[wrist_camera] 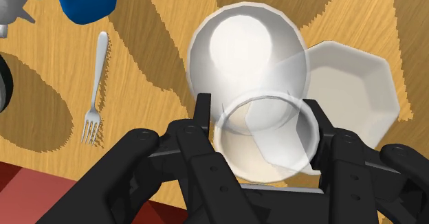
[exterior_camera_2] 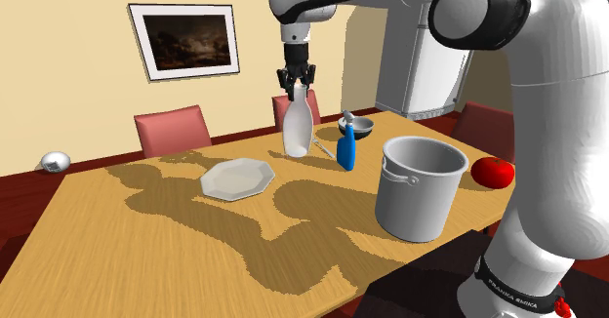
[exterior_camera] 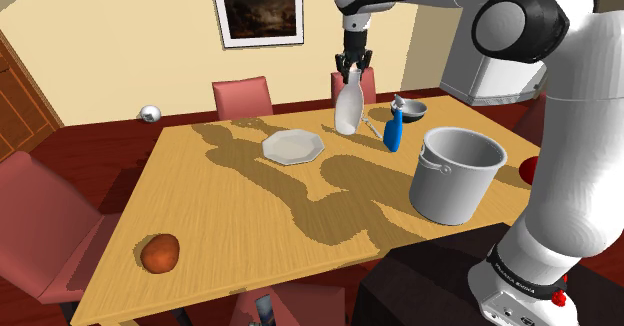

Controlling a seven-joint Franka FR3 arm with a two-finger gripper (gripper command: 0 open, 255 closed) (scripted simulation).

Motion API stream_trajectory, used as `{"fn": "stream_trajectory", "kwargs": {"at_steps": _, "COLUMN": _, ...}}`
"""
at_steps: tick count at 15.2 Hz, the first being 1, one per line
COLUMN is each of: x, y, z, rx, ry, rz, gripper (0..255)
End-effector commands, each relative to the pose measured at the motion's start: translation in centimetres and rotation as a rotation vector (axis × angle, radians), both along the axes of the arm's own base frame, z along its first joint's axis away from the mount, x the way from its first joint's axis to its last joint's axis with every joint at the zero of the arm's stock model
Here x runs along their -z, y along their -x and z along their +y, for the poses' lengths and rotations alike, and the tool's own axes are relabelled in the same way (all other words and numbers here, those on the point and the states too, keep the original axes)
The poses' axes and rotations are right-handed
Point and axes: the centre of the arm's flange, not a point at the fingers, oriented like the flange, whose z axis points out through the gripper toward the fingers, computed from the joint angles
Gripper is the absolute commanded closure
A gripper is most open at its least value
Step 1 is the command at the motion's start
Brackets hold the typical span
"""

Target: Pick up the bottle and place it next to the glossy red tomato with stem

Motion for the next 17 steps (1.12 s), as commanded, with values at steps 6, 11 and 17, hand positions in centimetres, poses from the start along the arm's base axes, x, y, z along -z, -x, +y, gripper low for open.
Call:
{"fn": "stream_trajectory", "kwargs": {"at_steps": 6, "x": -3.7, "y": 0.0, "z": 0.1, "rx": 0.0, "ry": 0.0, "rz": 0.0, "gripper": 255}}
{"fn": "stream_trajectory", "kwargs": {"at_steps": 11, "x": -5.9, "y": 2.2, "z": -1.1, "rx": 0.0, "ry": 0.0, "rz": 0.0, "gripper": 255}}
{"fn": "stream_trajectory", "kwargs": {"at_steps": 17, "x": -8.1, "y": 9.0, "z": -4.4, "rx": 0.0, "ry": 0.0, "rz": 0.0, "gripper": 255}}
